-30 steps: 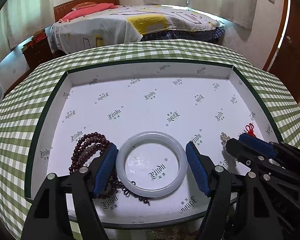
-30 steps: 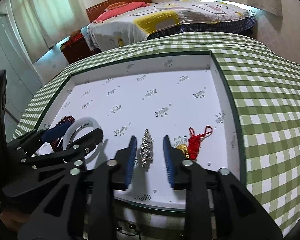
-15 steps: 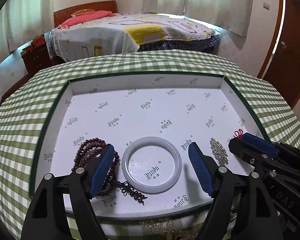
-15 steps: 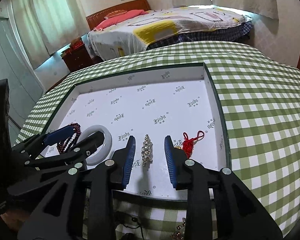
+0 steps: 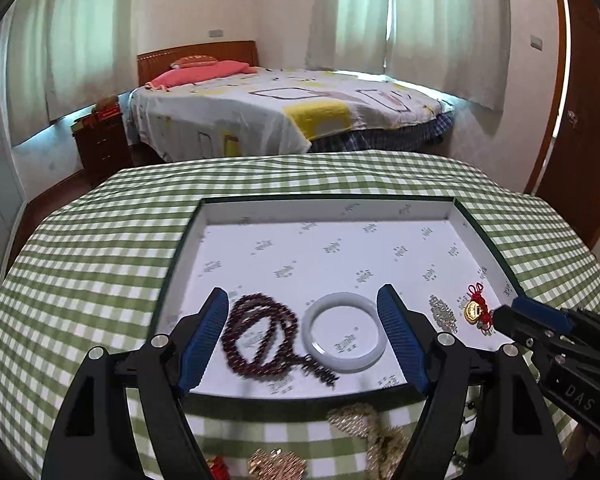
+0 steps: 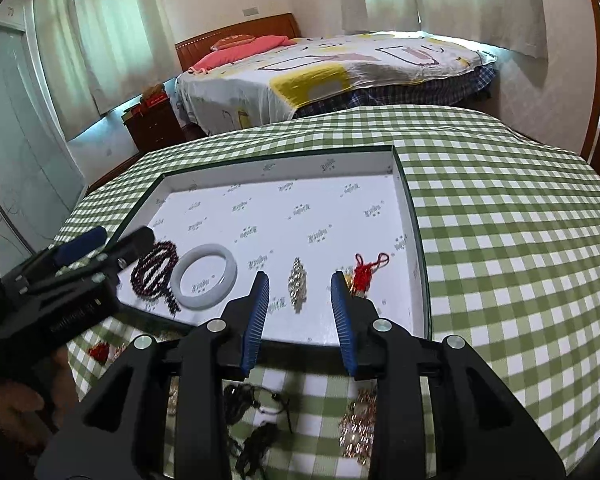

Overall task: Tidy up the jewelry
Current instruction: 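Move the left tool to the pearl ring while the right tool moves to the black beaded pendant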

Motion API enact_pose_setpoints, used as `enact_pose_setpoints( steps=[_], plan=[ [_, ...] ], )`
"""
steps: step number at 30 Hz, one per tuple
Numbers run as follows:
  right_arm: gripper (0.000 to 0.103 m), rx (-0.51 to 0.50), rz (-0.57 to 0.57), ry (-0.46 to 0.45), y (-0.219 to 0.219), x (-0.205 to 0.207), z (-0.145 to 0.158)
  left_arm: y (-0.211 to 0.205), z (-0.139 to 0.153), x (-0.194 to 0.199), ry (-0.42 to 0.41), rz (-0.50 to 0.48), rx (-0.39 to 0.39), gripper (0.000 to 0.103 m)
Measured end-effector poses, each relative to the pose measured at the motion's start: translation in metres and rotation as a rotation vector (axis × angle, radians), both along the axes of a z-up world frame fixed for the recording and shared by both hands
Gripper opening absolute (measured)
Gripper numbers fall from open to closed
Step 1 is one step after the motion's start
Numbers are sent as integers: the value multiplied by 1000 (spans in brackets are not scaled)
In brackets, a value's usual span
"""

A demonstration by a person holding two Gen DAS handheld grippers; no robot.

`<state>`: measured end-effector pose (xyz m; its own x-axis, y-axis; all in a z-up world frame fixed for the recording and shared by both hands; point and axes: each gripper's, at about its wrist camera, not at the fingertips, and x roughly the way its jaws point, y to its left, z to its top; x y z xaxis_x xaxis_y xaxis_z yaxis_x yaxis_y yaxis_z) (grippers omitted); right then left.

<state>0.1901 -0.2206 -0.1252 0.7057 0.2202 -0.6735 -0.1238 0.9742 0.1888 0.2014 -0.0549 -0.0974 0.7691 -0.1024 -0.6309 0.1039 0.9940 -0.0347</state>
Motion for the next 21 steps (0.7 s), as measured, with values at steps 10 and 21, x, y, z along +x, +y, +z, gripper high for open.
enact_pose_setpoints(
  steps=[10,21],
  plan=[
    [32,-33,25,-1,12,-27,-6,31,-2,-30,-19,62,4,74],
    [32,-39,46,18,19,-58,-22,44,-17,-71,7,104,1,74]
  ],
)
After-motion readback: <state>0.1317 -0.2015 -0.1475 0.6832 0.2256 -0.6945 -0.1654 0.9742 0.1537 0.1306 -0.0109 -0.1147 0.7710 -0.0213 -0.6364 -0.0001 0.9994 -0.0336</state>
